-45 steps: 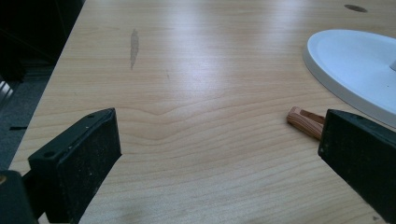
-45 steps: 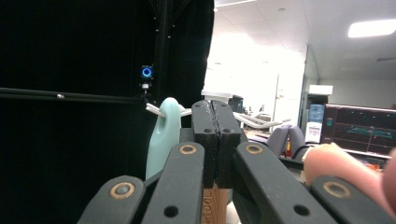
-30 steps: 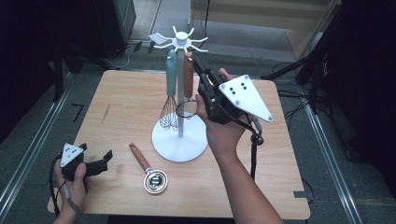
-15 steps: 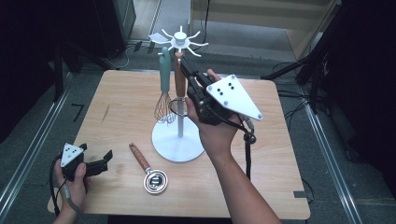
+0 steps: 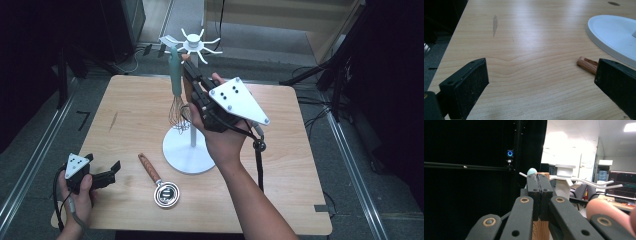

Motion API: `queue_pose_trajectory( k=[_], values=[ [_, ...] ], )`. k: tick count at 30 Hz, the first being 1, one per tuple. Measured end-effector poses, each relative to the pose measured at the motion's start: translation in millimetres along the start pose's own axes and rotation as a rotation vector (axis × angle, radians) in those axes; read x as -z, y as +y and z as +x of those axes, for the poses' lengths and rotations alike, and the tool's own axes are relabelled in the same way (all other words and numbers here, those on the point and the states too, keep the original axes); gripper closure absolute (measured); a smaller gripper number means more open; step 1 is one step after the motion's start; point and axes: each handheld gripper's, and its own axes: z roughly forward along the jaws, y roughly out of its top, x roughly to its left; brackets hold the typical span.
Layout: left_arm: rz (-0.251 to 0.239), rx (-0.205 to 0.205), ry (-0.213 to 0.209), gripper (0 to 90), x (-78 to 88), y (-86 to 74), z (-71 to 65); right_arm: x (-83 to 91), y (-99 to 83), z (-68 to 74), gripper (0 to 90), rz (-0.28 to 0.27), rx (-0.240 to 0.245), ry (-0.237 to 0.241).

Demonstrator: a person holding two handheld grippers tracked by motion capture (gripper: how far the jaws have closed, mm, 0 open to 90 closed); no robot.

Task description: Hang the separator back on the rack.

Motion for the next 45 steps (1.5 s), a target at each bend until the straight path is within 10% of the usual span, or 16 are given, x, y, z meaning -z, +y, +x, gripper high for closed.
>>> queue_pose_trajectory(
  k=[23,45],
  values=[
    [-0.002,0.003,-0.007,0.0,-0.2,-0.1,0.4,-15.7,1.0,9.3,90.0,0.028,0.007,0.031],
    [0.0,-0.006,-0.019,6.5,0.0,-0.5,-2.5,14.6,-31.8,-4.8,84.4,0.094,0.011,0.037]
  ],
)
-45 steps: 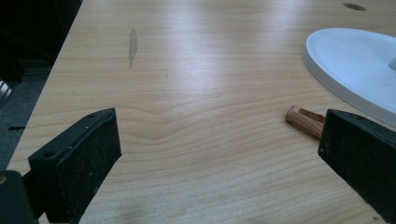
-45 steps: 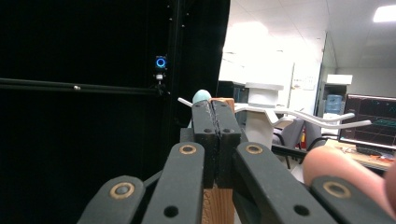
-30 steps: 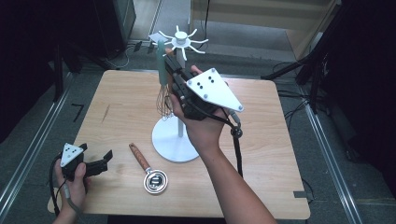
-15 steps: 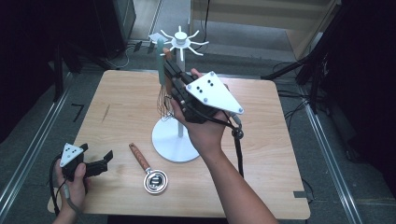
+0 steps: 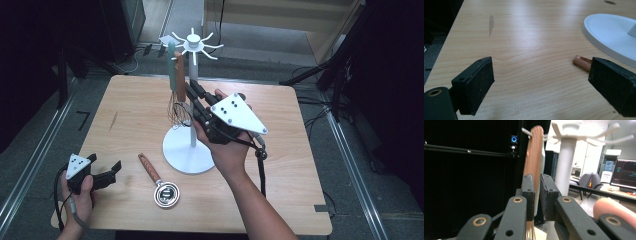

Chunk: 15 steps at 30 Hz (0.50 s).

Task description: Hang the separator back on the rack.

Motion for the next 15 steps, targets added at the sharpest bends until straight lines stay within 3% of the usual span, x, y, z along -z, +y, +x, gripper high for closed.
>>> queue_pose_trajectory(
  k=[15],
  values=[
    [0.006,-0.008,-0.001,6.6,-0.5,0.2,-1.0,12.4,-30.1,-11.1,73.8,0.07,-0.014,-0.03]
  ],
)
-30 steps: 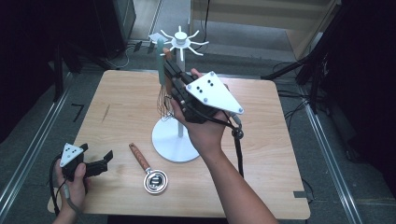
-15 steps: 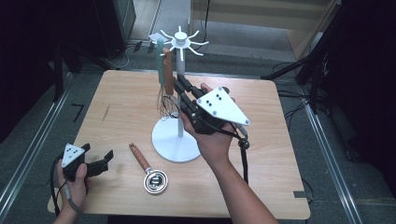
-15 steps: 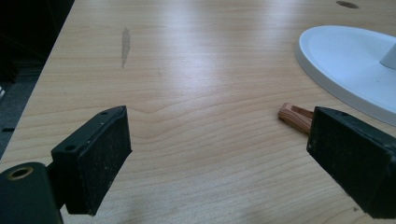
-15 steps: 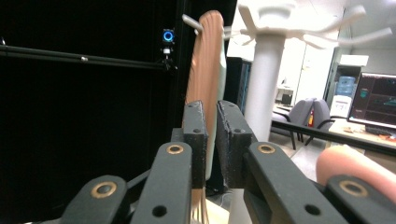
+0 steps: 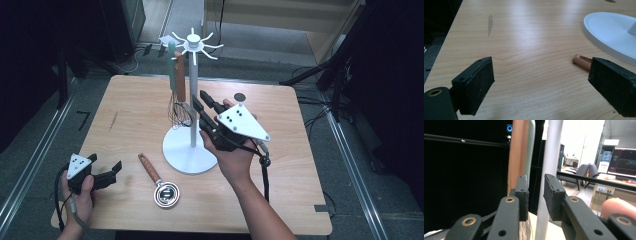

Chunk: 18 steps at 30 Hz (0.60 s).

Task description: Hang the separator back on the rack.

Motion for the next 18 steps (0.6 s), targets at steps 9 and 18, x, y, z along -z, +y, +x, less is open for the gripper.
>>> queue_pose_trajectory(
  k=[9,18],
  values=[
    [0.0,-0.005,0.0,6.7,0.4,-0.1,-0.1,7.5,-15.2,-5.7,64.1,0.038,-0.001,-0.036],
    [-0.009,-0.007,-0.003,7.3,1.3,-0.6,-0.6,20.7,-39.2,-12.5,57.4,0.08,-0.014,-0.06]
  ],
)
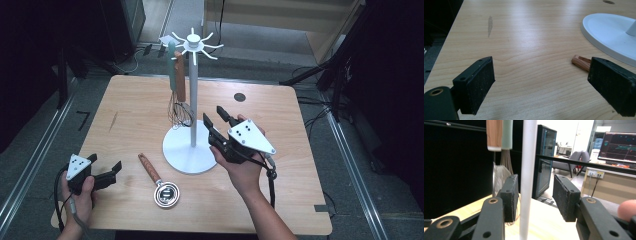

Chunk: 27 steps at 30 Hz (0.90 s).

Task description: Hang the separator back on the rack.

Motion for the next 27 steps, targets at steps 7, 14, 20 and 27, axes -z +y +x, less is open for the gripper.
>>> queue_pose_trajectory(
  k=[7,14,20,27],
  values=[
    [0.002,-0.041,0.02,7.3,-0.6,0.0,-5.9,10.8,-18.4,-5.4,54.6,0.024,0.0,-0.008],
    [-0.009,-0.099,0.018,13.9,1.1,0.0,-15.7,22.8,-40.1,-13.7,53.9,0.046,-0.011,-0.04],
    [0.004,-0.065,-0.01,28.2,4.7,2.9,-21.8,32.0,-56.1,-21.9,53.4,0.072,-0.018,-0.057],
    [0.051,-0.088,-0.074,62.8,5.7,1.0,-42.3,43.2,-69.5,-31.8,53.4,0.099,-0.029,-0.081]
  ],
)
